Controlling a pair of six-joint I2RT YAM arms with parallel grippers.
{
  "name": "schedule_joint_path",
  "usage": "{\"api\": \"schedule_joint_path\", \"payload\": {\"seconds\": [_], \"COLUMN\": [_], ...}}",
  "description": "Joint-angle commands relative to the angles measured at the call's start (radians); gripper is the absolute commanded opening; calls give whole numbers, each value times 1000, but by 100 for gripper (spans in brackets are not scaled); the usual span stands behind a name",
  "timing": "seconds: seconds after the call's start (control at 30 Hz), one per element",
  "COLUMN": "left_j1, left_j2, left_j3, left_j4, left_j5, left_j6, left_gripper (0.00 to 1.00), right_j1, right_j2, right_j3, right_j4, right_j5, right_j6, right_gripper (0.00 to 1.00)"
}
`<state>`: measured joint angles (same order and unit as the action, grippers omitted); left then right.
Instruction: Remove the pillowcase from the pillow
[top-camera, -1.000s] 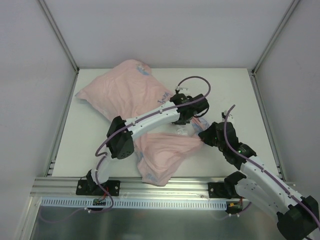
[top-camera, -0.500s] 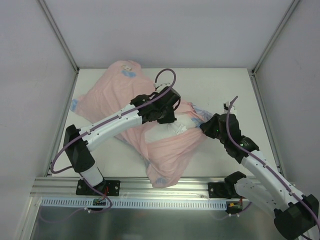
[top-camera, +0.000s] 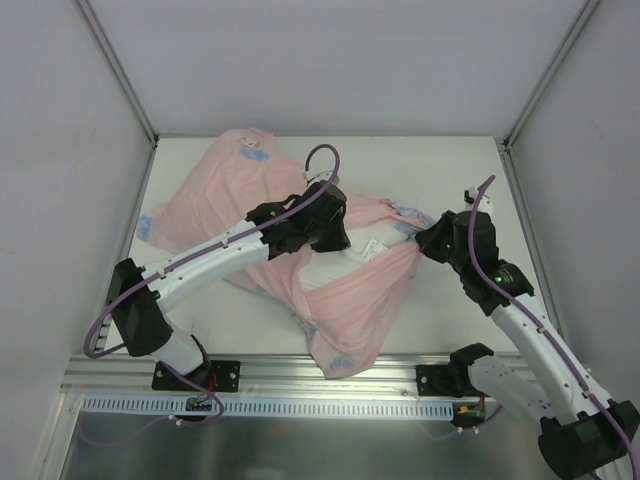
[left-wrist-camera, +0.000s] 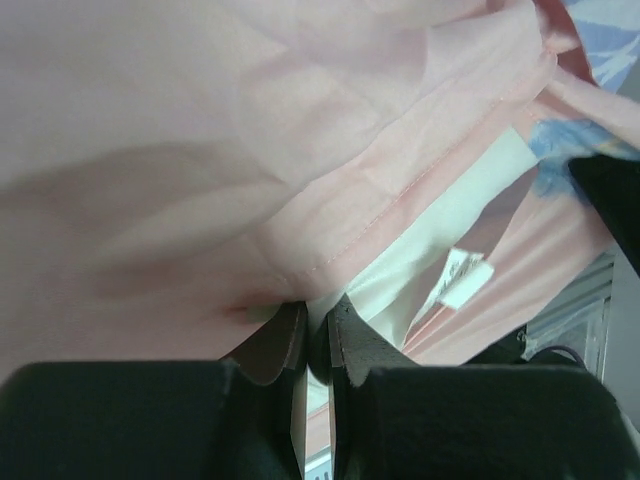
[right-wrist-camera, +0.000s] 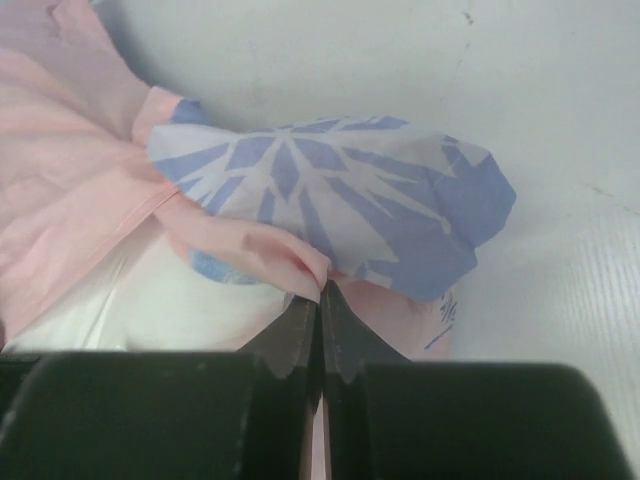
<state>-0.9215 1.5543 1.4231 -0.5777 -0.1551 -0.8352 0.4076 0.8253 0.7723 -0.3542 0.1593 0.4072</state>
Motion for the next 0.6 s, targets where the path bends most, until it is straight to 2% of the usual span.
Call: {"api": "schedule_joint_path", "payload": {"seconds": [0.0,0.23,0.57], "left_j1": [10,12,16], "left_j2": [-114,-243,-267], "left_j3": [-52,-119,-116], "left_j4": [-125,-123,-119], "left_j5": [29,22,67], "left_j6": [82,110,143], "left_gripper": [0,0,0], "right_j1": [-96,-214,-237], "right_j2": [43,202,208], "right_j3": [71,71,109], "right_j4": [1,23,37], "right_j5": [161,14,-13], "right_j6": [-90,-79,-108], "right_gripper": [1,1,1]}}
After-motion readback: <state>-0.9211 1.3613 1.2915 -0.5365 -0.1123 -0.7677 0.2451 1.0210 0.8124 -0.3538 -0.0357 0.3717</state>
